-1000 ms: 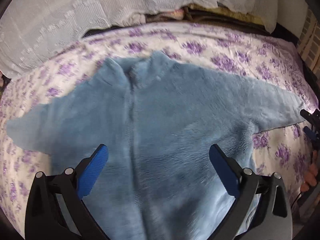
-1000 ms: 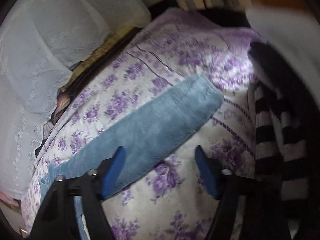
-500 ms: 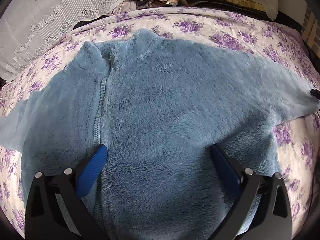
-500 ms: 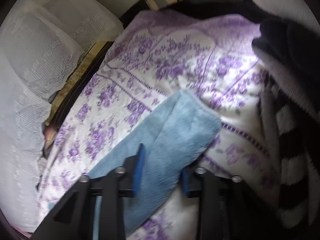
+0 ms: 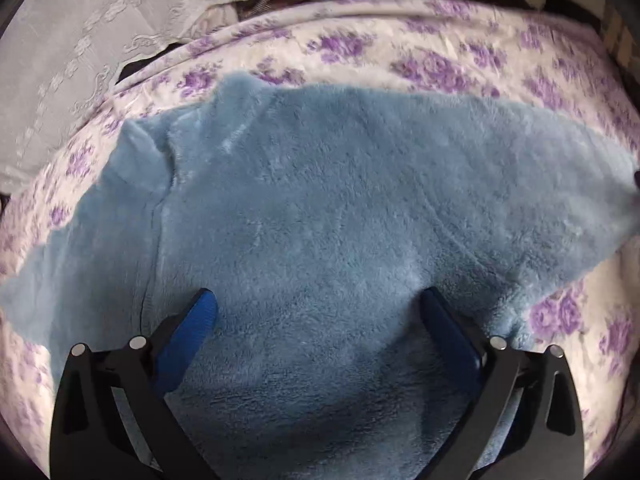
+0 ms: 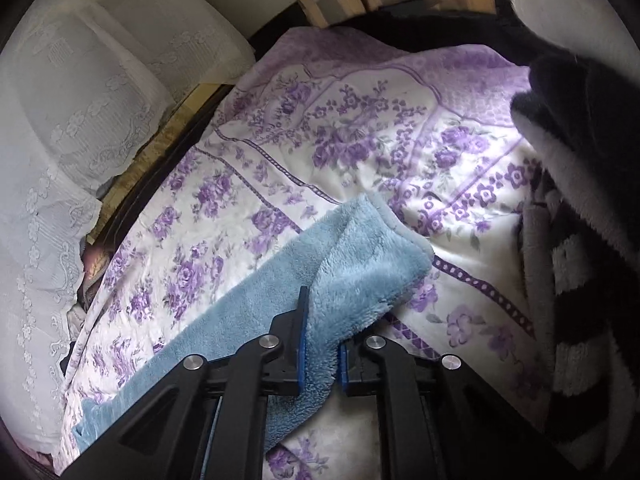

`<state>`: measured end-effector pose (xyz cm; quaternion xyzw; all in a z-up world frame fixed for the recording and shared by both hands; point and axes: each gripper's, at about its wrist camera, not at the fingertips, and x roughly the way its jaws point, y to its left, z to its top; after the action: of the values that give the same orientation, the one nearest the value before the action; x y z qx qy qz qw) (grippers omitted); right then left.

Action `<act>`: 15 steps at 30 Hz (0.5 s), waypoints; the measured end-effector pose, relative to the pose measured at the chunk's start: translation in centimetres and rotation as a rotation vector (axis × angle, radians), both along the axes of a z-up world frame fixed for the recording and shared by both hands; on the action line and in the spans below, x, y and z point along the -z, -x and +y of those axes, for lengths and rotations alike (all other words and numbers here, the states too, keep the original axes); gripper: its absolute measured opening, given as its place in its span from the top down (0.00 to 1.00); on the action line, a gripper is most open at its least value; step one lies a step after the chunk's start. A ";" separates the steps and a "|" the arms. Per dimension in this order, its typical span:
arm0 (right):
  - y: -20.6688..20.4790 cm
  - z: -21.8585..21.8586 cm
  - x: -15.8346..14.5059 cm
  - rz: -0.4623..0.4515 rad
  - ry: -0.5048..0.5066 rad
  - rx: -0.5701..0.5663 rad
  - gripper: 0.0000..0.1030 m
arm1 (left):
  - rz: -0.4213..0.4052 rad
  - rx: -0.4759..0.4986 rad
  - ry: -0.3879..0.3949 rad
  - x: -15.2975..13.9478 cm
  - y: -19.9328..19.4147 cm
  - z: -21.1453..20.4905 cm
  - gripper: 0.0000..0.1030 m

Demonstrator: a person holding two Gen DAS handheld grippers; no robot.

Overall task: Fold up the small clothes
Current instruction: 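Lift the sleeve with the right tool and fold it across the jacket body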

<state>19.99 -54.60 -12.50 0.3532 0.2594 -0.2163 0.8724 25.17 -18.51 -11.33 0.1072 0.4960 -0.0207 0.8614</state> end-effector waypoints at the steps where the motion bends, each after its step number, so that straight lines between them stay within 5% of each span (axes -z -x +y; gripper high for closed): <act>1: 0.1 0.5 -0.5 -0.018 0.025 -0.011 0.90 | 0.007 0.002 0.008 -0.1 0.0 0.2 0.04; 6: 1.3 3.8 -4.4 -0.125 0.185 -0.093 0.91 | -0.017 -0.013 0.096 -2.4 1.3 3.1 0.04; 15: 2.2 9.0 -7.5 -0.200 0.246 -0.267 0.91 | -0.050 -0.069 0.040 -4.2 1.8 10.0 0.04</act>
<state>17.80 -45.61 -4.95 0.2262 0.1876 -0.0927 0.9514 23.40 -8.53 -7.12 0.0732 0.4771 0.0015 0.8758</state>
